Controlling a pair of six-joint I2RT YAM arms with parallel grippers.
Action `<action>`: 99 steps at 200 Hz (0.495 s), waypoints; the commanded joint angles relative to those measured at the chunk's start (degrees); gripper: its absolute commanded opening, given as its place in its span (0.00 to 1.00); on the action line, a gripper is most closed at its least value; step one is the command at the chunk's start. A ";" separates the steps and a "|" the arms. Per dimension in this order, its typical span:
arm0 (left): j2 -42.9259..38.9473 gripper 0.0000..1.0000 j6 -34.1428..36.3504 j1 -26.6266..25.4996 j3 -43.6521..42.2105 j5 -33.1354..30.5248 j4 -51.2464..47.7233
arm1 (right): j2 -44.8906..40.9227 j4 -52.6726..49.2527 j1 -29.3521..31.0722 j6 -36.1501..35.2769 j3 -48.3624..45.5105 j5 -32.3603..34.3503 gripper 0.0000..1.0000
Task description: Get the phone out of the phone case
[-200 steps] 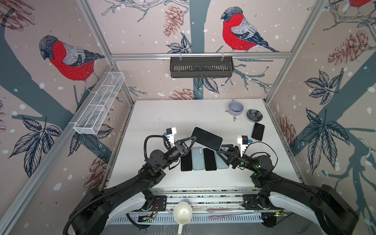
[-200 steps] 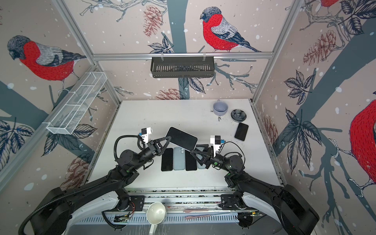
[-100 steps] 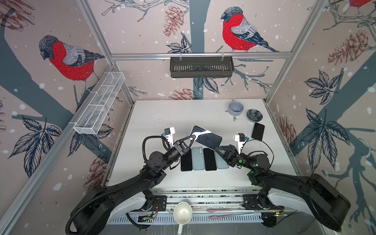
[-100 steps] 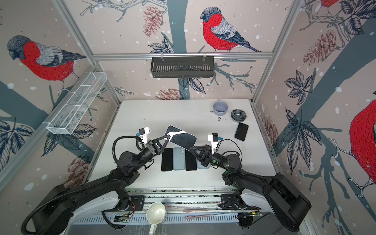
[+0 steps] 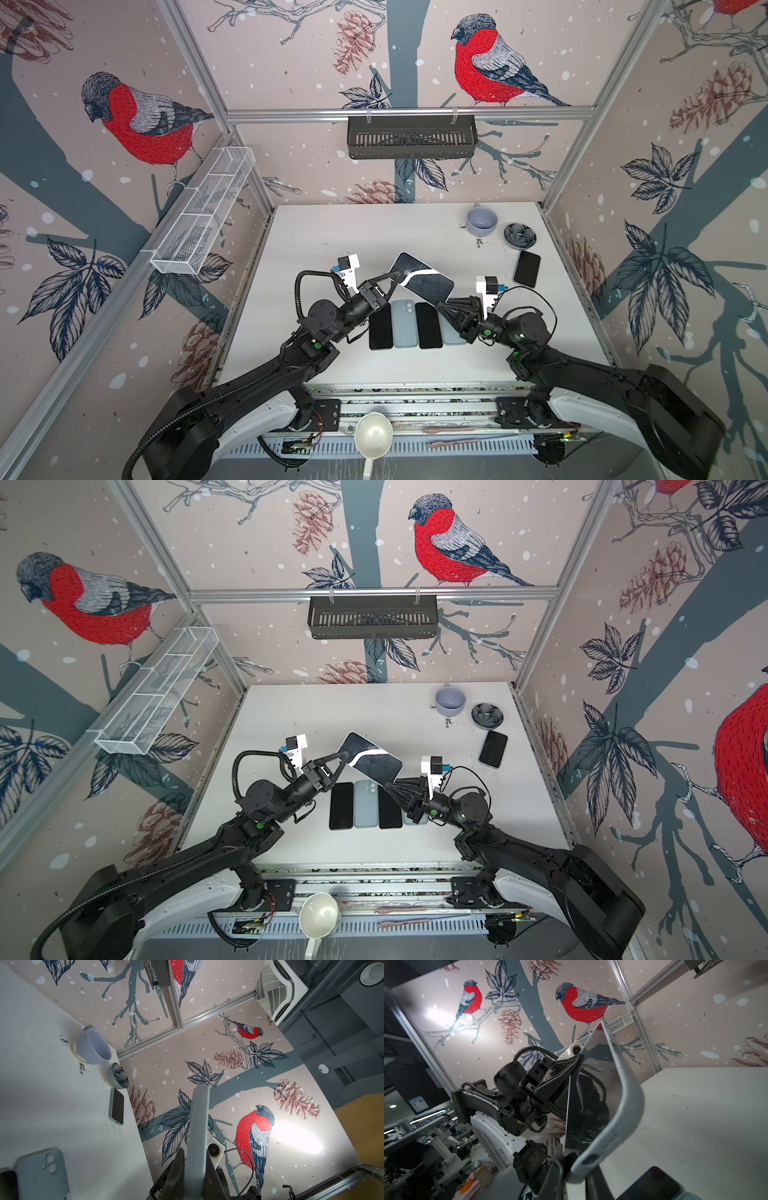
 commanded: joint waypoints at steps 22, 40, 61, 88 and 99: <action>1.71 0.00 -5.72 -0.59 2.84 2.28 3.34 | -3.07 -12.24 1.12 -16.29 -1.20 15.09 0.22; 2.27 0.00 -5.70 -0.78 3.74 2.21 2.71 | -4.54 -12.18 1.04 -17.07 -2.02 19.80 0.20; 2.63 0.00 -5.70 -1.05 3.53 1.95 3.23 | -6.42 -11.86 -1.05 -14.33 -3.06 20.27 0.23; 1.34 0.00 -5.43 -1.08 3.51 0.73 2.73 | -11.58 -10.22 -1.50 -9.78 -6.28 15.23 0.61; 1.22 0.00 -6.08 -1.12 3.01 0.34 3.48 | -13.45 -9.98 -1.50 -8.25 -6.73 12.31 0.70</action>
